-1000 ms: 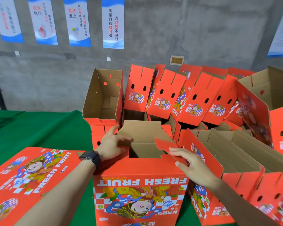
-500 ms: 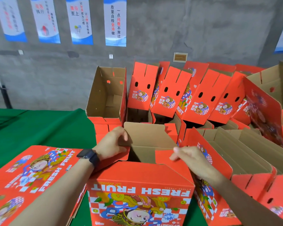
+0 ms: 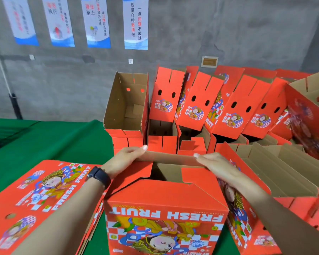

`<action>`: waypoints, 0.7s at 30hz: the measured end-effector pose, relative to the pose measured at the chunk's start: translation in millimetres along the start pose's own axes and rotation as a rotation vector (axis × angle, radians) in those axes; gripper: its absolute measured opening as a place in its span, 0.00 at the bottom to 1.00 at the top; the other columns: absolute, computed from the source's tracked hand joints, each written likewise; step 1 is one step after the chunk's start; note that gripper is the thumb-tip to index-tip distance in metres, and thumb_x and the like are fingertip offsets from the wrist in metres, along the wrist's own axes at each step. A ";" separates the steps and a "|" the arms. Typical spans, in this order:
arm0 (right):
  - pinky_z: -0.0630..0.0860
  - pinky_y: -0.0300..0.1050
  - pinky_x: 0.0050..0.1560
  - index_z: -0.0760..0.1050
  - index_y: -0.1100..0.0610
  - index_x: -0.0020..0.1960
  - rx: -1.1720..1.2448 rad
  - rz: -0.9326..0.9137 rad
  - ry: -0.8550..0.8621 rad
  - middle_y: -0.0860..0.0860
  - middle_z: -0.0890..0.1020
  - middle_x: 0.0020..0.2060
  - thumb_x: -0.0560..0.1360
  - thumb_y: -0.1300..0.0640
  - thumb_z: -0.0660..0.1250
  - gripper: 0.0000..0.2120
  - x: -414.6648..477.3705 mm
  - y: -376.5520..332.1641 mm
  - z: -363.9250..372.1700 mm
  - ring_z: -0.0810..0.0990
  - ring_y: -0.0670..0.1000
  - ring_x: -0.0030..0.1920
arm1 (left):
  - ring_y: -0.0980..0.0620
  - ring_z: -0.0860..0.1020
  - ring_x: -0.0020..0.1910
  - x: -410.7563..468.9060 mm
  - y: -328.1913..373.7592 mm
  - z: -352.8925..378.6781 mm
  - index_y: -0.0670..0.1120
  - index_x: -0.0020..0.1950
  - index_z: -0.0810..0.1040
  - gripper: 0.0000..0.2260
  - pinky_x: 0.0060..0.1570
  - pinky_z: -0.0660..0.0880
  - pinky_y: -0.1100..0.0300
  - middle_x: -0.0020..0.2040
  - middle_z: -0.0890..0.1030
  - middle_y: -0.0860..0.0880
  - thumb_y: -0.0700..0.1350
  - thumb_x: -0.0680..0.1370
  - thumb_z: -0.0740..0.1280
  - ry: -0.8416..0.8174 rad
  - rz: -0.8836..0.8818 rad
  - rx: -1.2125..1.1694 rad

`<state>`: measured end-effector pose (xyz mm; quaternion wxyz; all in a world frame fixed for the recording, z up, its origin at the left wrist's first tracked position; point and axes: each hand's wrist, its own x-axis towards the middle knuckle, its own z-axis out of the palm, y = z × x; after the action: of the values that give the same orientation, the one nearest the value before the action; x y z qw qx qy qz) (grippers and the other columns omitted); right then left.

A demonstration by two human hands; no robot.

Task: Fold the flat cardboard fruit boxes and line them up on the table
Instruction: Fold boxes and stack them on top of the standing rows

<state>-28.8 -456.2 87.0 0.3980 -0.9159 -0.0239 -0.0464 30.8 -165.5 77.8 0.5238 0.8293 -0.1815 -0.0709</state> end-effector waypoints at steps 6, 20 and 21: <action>0.59 0.48 0.69 0.63 0.41 0.72 -0.329 -0.057 -0.183 0.43 0.65 0.64 0.71 0.45 0.72 0.32 -5.8 13.2 5.4 0.56 0.48 0.71 | 0.53 0.76 0.53 4.7 -14.8 -1.2 0.55 0.61 0.73 0.24 0.53 0.70 0.64 0.54 0.78 0.52 0.52 0.68 0.76 -0.045 -0.090 0.281; 0.72 0.46 0.49 0.71 0.49 0.57 -0.486 0.076 -0.203 0.48 0.76 0.53 0.69 0.43 0.73 0.21 26.4 -9.5 25.8 0.74 0.50 0.52 | 0.46 0.72 0.58 18.6 8.1 18.0 0.48 0.64 0.69 0.38 0.59 0.71 0.51 0.60 0.74 0.47 0.65 0.62 0.76 -0.129 -0.161 0.901; 0.73 0.47 0.52 0.70 0.51 0.59 -0.523 0.076 -0.185 0.49 0.76 0.54 0.69 0.43 0.72 0.23 26.2 -9.8 28.2 0.74 0.51 0.54 | 0.46 0.71 0.59 19.8 7.0 19.0 0.50 0.66 0.68 0.39 0.59 0.71 0.51 0.60 0.74 0.47 0.65 0.62 0.76 -0.130 -0.147 0.920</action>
<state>-1.8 -428.7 77.7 0.1456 -0.9881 -0.0129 0.0477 41.7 -191.6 77.1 0.0827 0.9798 -0.1675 -0.0718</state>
